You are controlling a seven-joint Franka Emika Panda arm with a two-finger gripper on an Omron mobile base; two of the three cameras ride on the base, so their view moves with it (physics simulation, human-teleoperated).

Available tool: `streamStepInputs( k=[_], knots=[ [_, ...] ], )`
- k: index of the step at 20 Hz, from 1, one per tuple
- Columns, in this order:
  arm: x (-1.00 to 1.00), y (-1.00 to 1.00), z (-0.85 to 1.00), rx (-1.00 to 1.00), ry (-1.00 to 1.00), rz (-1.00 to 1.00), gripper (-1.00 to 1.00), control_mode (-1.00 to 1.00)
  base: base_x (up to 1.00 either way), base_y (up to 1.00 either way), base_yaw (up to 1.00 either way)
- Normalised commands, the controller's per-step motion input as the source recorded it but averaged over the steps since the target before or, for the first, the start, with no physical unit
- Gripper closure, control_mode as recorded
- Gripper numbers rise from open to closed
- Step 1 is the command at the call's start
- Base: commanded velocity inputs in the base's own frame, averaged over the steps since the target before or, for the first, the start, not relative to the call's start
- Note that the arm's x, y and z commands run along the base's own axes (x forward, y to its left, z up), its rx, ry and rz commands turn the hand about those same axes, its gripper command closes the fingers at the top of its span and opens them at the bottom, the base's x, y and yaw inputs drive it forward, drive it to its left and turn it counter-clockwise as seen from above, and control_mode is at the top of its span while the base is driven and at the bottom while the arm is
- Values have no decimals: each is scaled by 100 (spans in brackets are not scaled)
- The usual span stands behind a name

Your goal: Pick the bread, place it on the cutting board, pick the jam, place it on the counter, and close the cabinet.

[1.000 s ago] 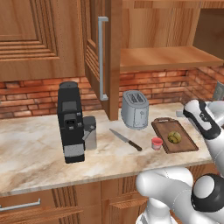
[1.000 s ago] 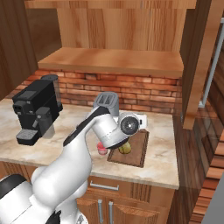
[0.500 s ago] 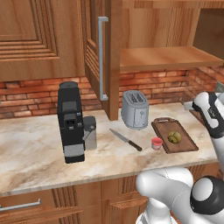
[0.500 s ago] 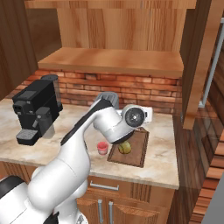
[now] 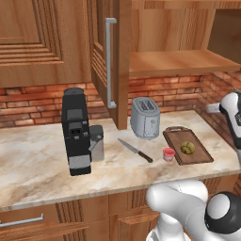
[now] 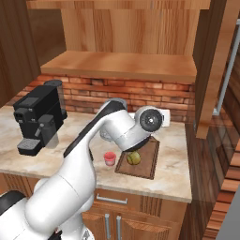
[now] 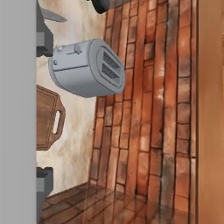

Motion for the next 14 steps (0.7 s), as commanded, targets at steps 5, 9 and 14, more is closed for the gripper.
streamStepInputs(
  k=[5,9,14],
  knots=[
    [-27,-12,22,0,-4,0,-100,-100,0,0,0],
    [-33,-7,13,0,-10,0,-100,-100,0,0,0],
    [-30,0,16,0,-11,0,-100,-100,0,0,0]
  ],
)
